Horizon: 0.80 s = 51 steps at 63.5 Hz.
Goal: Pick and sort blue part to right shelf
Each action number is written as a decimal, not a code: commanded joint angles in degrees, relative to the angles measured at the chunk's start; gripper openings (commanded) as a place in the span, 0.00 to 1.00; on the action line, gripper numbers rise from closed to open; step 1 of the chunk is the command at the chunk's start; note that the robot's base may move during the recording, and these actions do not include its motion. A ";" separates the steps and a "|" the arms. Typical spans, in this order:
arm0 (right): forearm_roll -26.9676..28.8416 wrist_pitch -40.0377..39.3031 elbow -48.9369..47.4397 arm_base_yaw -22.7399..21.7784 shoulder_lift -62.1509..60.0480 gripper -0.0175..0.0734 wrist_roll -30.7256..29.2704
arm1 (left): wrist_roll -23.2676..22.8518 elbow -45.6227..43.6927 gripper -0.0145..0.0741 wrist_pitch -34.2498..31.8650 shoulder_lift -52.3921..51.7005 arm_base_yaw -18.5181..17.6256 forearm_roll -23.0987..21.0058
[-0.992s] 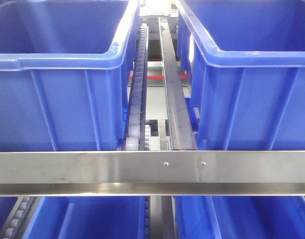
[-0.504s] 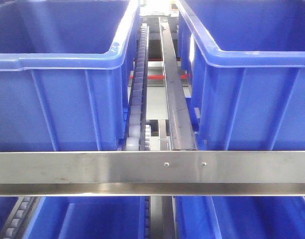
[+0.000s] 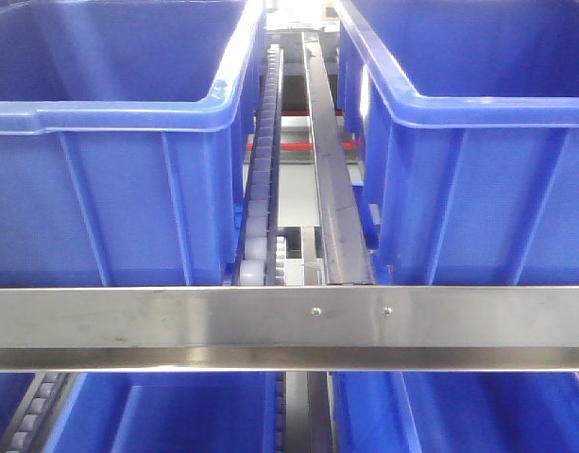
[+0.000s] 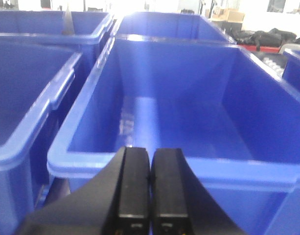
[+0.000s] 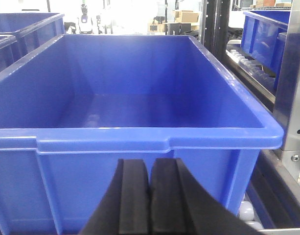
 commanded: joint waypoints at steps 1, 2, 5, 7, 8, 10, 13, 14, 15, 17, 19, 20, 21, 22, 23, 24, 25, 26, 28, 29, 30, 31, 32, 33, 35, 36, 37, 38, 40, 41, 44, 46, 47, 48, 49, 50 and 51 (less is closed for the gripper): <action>-0.55 -5.58 -1.17 -0.01 -1.33 0.25 -0.08 | -0.14 -0.17 0.32 -4.44 0.53 0.08 0.45; -0.55 -5.58 -1.17 -0.01 -1.33 0.25 -0.08 | -0.14 0.19 0.32 -4.44 0.41 0.08 1.32; -0.55 -5.58 -1.17 -0.01 -1.33 0.25 -0.08 | -0.75 1.32 0.32 -4.88 -0.03 0.08 5.77; -0.55 -5.58 -1.17 -0.01 -1.33 0.25 -0.08 | -2.56 2.22 0.32 -6.02 -0.80 0.08 7.88; -0.55 -5.58 -1.17 -0.01 -1.33 0.25 -0.08 | -3.66 2.76 0.32 -6.03 -1.16 0.08 8.53; -0.55 -5.58 -1.17 -0.01 -1.33 0.25 -0.08 | -7.29 3.57 0.32 -5.63 -2.27 -0.03 9.67; -0.55 -5.58 -1.17 -0.01 -1.33 0.25 -0.08 | -12.46 4.71 0.32 -5.26 -4.22 -0.40 11.85; -0.55 -5.58 -1.17 -0.01 -1.33 0.25 -0.08 | -13.29 5.03 0.32 -5.26 -5.19 -0.42 12.89; -0.55 -5.58 -1.17 -0.01 -1.33 0.25 -0.08 | -14.20 5.35 0.32 -5.38 -5.88 -0.52 14.05; -0.55 -5.58 -1.17 -0.01 -1.33 0.25 -0.08 | -14.34 6.07 0.32 -5.50 -7.72 -0.52 16.13; -0.55 -5.58 -1.17 -0.01 -1.33 0.25 -0.08 | -14.18 6.60 0.32 -5.50 -8.86 -0.52 16.93; -0.55 -5.58 -1.17 -0.01 -1.33 0.25 -0.08 | -14.13 6.91 0.32 -5.40 -9.63 -0.52 17.22; -0.55 -5.58 -1.17 -0.01 -1.33 0.25 -0.08 | -13.93 7.38 0.31 -5.40 -10.78 -0.52 17.20; -0.55 -5.58 -1.17 -0.01 -1.33 0.25 -0.08 | -13.63 7.68 0.31 -5.40 -11.55 -0.52 17.20; -0.55 -5.58 -1.17 -0.01 -1.33 0.25 -0.08 | -13.29 8.13 0.31 -5.40 -12.67 -0.52 17.20; -0.55 -5.58 -1.17 -0.01 -1.33 0.25 -0.08 | -13.29 8.42 0.31 -5.40 -13.37 -0.52 17.20; -0.55 -5.58 -1.17 -0.01 -1.33 0.25 -0.08 | -13.29 8.70 0.31 -5.40 -14.06 -0.52 17.20; -0.55 -5.58 -1.17 -0.01 -1.33 0.25 -0.08 | -13.29 9.09 0.31 -5.40 -15.03 -0.52 17.20; -0.55 -5.58 -1.17 -0.01 -1.33 0.25 -0.08 | -13.29 9.57 0.31 -5.40 -16.22 -0.52 17.20; -0.55 -5.58 -1.17 -0.01 -1.33 0.25 -0.08 | -13.29 9.94 0.31 -5.51 -16.68 -0.52 17.20; -0.55 -5.58 -1.17 -0.01 -1.33 0.25 -0.08 | -13.29 10.14 0.31 -5.81 -16.54 -0.52 17.20; -0.55 -5.58 -1.17 -0.01 -1.33 0.25 -0.08 | -13.29 10.33 0.31 -6.22 -16.40 -0.52 17.20; -0.55 -5.58 -1.17 -0.01 -1.33 0.25 -0.08 | -13.29 10.50 0.31 -6.54 -16.23 -0.41 17.20; -0.55 -5.58 -1.17 -0.01 -1.33 0.25 -0.08 | -13.29 10.89 0.31 -6.70 -16.12 -0.41 17.10; -0.55 -5.58 -1.17 -0.01 -1.28 0.25 -0.08 | -13.29 11.43 0.30 -7.12 -16.12 -0.41 17.09; -0.55 -5.58 -1.17 -0.01 -1.28 0.25 -0.08 | -13.29 11.79 0.30 -7.38 -16.25 -0.41 17.09; -0.55 -5.58 -1.17 -0.01 -1.28 0.25 -0.08 | -13.29 12.16 0.30 -8.15 -16.37 -0.41 16.94; -0.55 -5.58 -1.17 -0.01 -1.28 0.25 -0.08 | -12.97 12.29 0.30 -8.30 -16.37 -0.41 16.64; -0.55 -5.58 -1.17 -0.01 -1.28 0.25 -0.08 | -12.52 12.16 0.30 -7.20 -16.37 -0.41 16.64; -0.55 -5.58 -1.17 -0.01 -1.28 0.25 -0.08 | -11.96 12.17 0.30 -7.20 -16.37 -0.41 16.48; -0.55 -5.58 -1.17 -0.01 -1.28 0.25 -0.08 | -10.21 12.17 0.30 -7.61 -16.37 -0.41 15.21; -0.55 -5.58 -1.17 -0.01 -1.28 0.25 -0.08 | -9.94 12.17 0.30 -7.72 -16.37 -0.41 14.95; -0.55 -5.58 -1.17 -0.01 -1.28 0.25 -0.08 | -9.94 12.17 0.30 -7.71 -16.37 -0.41 14.95; -0.55 -5.58 -1.17 -0.01 -1.28 0.25 -0.08 | -9.60 12.17 0.30 -7.71 -16.37 -0.41 14.81; -0.55 -5.58 -1.17 -0.01 -1.28 0.25 -0.08 | -9.34 12.17 0.30 -7.61 -16.37 -0.29 14.58; -0.55 -5.58 -1.17 -0.01 -1.28 0.25 -0.08 | -9.18 12.17 0.30 -7.61 -16.37 -0.18 14.44; -0.55 -5.58 -1.17 -0.01 -1.28 0.25 -0.08 | -9.20 12.17 0.30 -7.61 -16.37 -0.20 14.33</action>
